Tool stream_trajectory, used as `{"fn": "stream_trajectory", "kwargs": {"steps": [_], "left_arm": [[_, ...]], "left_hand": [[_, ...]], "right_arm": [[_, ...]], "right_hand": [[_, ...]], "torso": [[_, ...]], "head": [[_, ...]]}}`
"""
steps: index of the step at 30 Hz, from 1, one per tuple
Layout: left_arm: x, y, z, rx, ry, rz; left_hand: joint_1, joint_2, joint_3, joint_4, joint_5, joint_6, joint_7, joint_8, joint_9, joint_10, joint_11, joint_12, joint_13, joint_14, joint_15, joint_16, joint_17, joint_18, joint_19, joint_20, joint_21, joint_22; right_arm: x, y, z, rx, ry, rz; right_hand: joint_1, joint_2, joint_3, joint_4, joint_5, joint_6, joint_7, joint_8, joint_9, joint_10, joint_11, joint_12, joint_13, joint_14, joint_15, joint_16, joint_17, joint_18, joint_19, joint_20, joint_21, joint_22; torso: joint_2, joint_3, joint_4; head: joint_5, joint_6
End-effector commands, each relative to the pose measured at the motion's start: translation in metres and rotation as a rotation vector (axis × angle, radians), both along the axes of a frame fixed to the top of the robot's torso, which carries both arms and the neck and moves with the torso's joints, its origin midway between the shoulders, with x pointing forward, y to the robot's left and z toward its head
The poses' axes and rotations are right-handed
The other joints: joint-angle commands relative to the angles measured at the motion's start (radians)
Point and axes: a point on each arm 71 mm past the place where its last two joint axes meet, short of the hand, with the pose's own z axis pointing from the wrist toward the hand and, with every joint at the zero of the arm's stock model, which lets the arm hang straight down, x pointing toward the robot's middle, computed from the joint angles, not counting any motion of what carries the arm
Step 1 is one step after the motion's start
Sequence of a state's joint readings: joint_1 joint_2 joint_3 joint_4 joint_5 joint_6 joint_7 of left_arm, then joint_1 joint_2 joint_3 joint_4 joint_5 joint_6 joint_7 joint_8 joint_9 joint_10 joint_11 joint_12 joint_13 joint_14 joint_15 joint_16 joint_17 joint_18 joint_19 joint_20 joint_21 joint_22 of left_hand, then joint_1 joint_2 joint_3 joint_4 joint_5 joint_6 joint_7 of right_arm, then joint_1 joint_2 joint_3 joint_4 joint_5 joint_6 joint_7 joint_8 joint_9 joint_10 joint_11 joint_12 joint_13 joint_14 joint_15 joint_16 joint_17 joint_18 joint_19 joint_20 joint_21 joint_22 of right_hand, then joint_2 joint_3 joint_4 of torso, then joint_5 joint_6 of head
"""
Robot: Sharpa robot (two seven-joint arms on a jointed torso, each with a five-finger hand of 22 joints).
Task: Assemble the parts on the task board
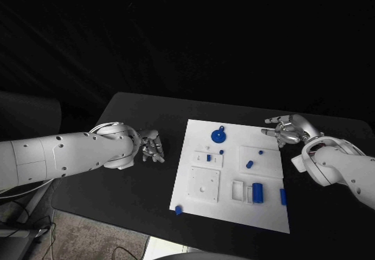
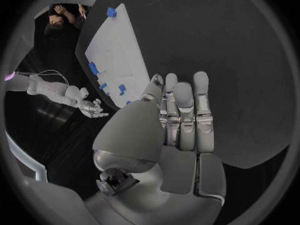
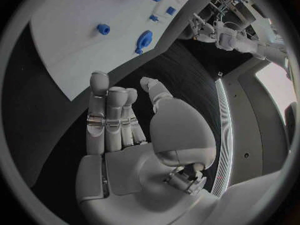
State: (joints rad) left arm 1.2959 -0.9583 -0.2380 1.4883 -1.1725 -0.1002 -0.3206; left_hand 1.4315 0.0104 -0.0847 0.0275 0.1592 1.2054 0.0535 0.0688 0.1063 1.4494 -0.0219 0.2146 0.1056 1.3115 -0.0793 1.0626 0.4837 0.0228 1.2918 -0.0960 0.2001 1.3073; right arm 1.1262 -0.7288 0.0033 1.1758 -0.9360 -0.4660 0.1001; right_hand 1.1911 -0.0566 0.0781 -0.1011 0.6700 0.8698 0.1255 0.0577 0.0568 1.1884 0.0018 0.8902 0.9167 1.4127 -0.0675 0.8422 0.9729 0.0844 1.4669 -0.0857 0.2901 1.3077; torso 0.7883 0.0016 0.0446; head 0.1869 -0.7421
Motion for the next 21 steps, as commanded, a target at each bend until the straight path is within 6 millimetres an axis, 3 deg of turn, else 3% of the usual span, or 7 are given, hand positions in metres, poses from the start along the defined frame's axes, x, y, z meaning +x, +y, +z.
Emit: {"fn": "stream_trajectory", "kwargs": {"steps": [1, 6, 10, 16, 20, 21], "left_arm": [[0.000, -0.008, 0.012, -0.060, -0.147, -0.060], [-0.012, -0.016, 0.016, -0.081, -0.221, -0.130], [-0.025, -0.024, 0.012, -0.070, -0.231, -0.172], [-0.045, -0.034, -0.005, -0.031, -0.189, -0.199], [-0.057, -0.039, -0.022, 0.006, -0.137, -0.197], [-0.060, -0.040, -0.026, 0.018, -0.120, -0.194]], "left_hand": [[0.010, -0.008, 0.000, -0.010, 0.003, 0.009, 0.004, -0.003, -0.007, -0.012, 0.003, -0.014, -0.010, -0.006, 0.003, -0.034, -0.015, 0.005, -0.010, 0.001, -0.018, -0.003], [0.046, -0.018, 0.007, -0.035, 0.025, 0.013, 0.008, -0.003, -0.014, -0.031, 0.011, -0.074, -0.039, -0.002, 0.007, -0.075, -0.030, 0.005, -0.010, 0.003, -0.042, -0.018], [0.033, -0.026, 0.001, -0.027, 0.016, 0.013, 0.008, -0.003, -0.019, -0.012, 0.014, -0.123, -0.039, 0.012, 0.009, -0.080, -0.024, 0.010, 0.006, 0.006, -0.052, -0.022], [-0.041, -0.062, -0.037, 0.026, -0.087, 0.040, -0.004, 0.005, -0.004, 0.029, 0.009, -0.115, -0.033, 0.028, 0.006, -0.078, -0.018, 0.011, 0.025, 0.004, -0.058, -0.028], [-0.123, -0.089, -0.037, 0.081, -0.104, 0.050, -0.007, 0.000, 0.017, 0.041, 0.009, -0.107, -0.029, 0.037, 0.006, -0.079, -0.013, 0.010, 0.035, 0.003, -0.063, -0.033], [-0.145, -0.110, -0.016, 0.100, -0.103, 0.051, -0.009, 0.000, 0.025, 0.043, 0.006, -0.102, -0.026, 0.040, 0.004, -0.080, -0.011, 0.009, 0.039, 0.001, -0.064, -0.033]], "right_arm": [[-0.002, 0.007, 0.000, -0.001, -0.002, 0.033], [-0.004, 0.011, -0.002, -0.005, 0.000, 0.051], [-0.005, 0.010, -0.005, -0.009, 0.005, 0.050], [-0.006, 0.011, -0.011, -0.009, 0.015, 0.050], [-0.007, 0.013, -0.014, -0.009, 0.022, 0.052], [-0.007, 0.013, -0.015, -0.009, 0.024, 0.053]], "right_hand": [[-0.003, -0.001, 0.008, -0.004, 0.005, 0.007, -0.002, 0.000, 0.001, 0.003, -0.001, 0.003, 0.001, 0.006, -0.003, 0.004, 0.001, 0.012, 0.037, -0.003, 0.002, 0.033], [-0.001, -0.001, 0.011, -0.011, 0.004, 0.011, -0.002, 0.000, 0.001, 0.002, -0.001, 0.001, -0.001, 0.006, -0.002, 0.003, 0.000, 0.012, 0.036, -0.003, 0.001, 0.033], [-0.001, -0.001, 0.011, -0.011, 0.004, 0.011, -0.002, 0.000, 0.001, 0.002, -0.001, 0.001, -0.001, 0.006, -0.002, 0.003, 0.000, 0.012, 0.036, -0.003, 0.001, 0.033], [-0.010, 0.003, 0.013, -0.023, 0.003, 0.010, -0.002, 0.000, 0.001, 0.004, -0.001, 0.002, 0.000, 0.006, -0.003, 0.004, 0.000, 0.012, 0.036, -0.003, 0.003, 0.033], [-0.010, 0.003, 0.013, -0.023, 0.003, 0.010, -0.002, 0.000, 0.001, 0.004, -0.001, 0.002, 0.000, 0.006, -0.003, 0.004, 0.000, 0.012, 0.036, -0.003, 0.003, 0.033], [-0.010, 0.003, 0.013, -0.023, 0.003, 0.010, -0.002, 0.000, 0.001, 0.004, -0.001, 0.002, 0.000, 0.006, -0.003, 0.004, 0.000, 0.012, 0.036, -0.003, 0.003, 0.033]], "torso": [[-0.002, -0.0009, -0.0003], [-0.005, -0.0024, 0.0006], [-0.011, -0.0030, 0.0043], [-0.023, -0.0028, 0.0101], [-0.030, -0.0030, 0.0119], [-0.033, -0.0028, 0.0119]], "head": [[0.005, 0.000], [0.009, -0.003], [0.009, -0.008], [0.006, -0.024], [0.006, -0.031], [0.006, -0.032]]}}
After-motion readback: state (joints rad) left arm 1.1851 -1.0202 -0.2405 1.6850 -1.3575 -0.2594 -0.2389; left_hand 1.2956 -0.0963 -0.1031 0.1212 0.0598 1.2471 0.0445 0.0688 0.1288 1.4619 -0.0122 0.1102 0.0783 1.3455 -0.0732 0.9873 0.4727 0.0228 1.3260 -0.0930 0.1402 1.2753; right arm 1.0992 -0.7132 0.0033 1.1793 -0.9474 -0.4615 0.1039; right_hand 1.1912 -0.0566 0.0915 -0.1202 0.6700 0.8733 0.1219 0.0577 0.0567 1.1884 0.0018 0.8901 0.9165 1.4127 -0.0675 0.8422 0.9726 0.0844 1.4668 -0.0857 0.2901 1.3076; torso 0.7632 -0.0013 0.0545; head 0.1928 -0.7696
